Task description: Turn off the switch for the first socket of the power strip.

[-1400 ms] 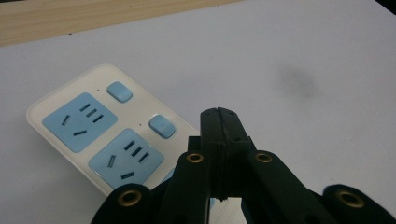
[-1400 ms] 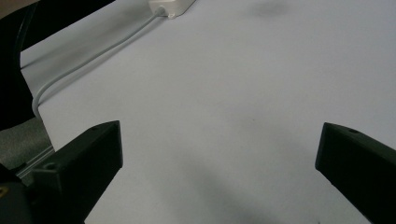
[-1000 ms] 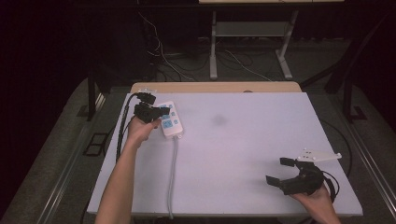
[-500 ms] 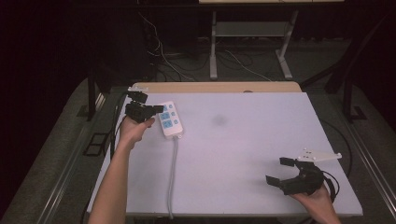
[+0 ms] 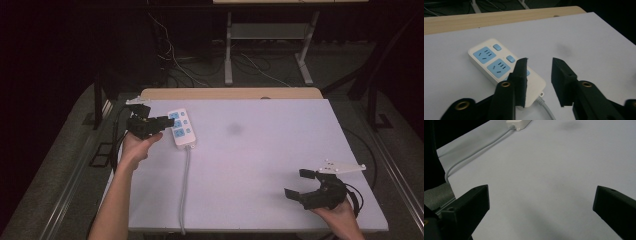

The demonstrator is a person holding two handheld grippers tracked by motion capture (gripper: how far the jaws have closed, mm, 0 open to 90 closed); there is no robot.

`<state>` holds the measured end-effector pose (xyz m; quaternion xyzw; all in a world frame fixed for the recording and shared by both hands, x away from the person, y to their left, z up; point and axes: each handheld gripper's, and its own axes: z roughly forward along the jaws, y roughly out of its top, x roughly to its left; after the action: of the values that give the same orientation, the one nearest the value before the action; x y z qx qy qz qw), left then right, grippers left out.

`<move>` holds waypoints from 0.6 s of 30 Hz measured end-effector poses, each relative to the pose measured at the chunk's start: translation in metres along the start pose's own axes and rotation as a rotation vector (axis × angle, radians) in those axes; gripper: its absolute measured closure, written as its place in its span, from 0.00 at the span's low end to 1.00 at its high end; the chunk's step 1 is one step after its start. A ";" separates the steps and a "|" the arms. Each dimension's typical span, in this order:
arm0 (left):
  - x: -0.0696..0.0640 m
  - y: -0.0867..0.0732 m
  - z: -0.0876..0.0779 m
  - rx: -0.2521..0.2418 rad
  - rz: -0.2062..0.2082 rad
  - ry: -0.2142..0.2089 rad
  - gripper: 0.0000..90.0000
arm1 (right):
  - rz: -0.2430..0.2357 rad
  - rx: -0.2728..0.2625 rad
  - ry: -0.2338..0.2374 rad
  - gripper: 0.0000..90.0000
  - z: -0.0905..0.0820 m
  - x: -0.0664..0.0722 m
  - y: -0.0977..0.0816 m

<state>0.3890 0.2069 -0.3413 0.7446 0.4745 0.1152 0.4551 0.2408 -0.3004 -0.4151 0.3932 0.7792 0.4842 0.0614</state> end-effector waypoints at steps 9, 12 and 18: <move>-0.007 -0.011 -0.016 -0.041 -0.017 -0.022 0.36 | 0.002 -0.001 -0.001 0.00 0.000 0.000 0.000; -0.010 -0.015 -0.021 -0.053 -0.016 -0.055 0.23 | 0.003 -0.001 -0.001 0.00 0.000 0.000 0.000; -0.020 -0.026 -0.026 -0.065 -0.017 -0.093 0.07 | 0.005 -0.001 -0.002 0.00 0.000 -0.001 0.000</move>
<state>0.3477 0.2093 -0.3418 0.7300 0.4551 0.0922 0.5014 0.2410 -0.3009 -0.4155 0.3957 0.7779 0.4843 0.0613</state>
